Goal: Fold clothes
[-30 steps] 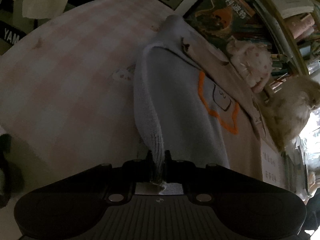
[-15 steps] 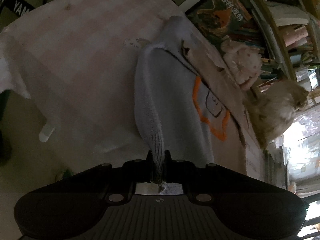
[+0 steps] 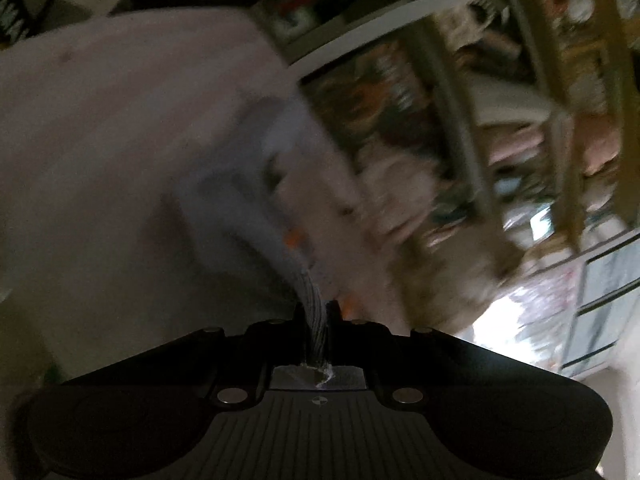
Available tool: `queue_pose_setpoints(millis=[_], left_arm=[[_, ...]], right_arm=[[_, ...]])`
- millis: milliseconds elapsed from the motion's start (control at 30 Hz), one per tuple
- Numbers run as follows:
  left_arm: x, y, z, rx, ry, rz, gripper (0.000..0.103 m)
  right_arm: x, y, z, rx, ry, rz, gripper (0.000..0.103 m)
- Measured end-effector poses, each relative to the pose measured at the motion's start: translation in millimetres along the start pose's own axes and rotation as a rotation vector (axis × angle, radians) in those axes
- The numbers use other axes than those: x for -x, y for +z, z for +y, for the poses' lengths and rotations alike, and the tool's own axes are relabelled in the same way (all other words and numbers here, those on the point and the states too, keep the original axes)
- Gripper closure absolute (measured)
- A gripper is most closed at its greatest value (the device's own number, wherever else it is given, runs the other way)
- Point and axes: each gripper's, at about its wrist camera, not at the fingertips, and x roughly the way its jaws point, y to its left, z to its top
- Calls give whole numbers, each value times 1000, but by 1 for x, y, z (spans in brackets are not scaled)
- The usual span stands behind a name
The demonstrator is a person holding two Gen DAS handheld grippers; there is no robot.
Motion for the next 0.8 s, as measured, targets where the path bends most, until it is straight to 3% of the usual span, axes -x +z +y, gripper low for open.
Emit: queue_pose_setpoints(millis=[133,267,467,667,800], left_arm=[[-18,32,-10,35,-84,-81,96],[-51,63,-14,43,-92,-123,96],[-99,91,-3,71,-23,-87,96],[-127,107,7,73,41,-32,96],[-145,113,7,12,111,11,95]], right_arm=[[-2,36,7,-86,108,-117,93],[-22,71,3,-177,139,-205,93],[-71,108,-8,-264,81,-249,93],[-103,132,-13,-256,-5,-245,93],[-120,141,-21,-261,-62,-239,88]])
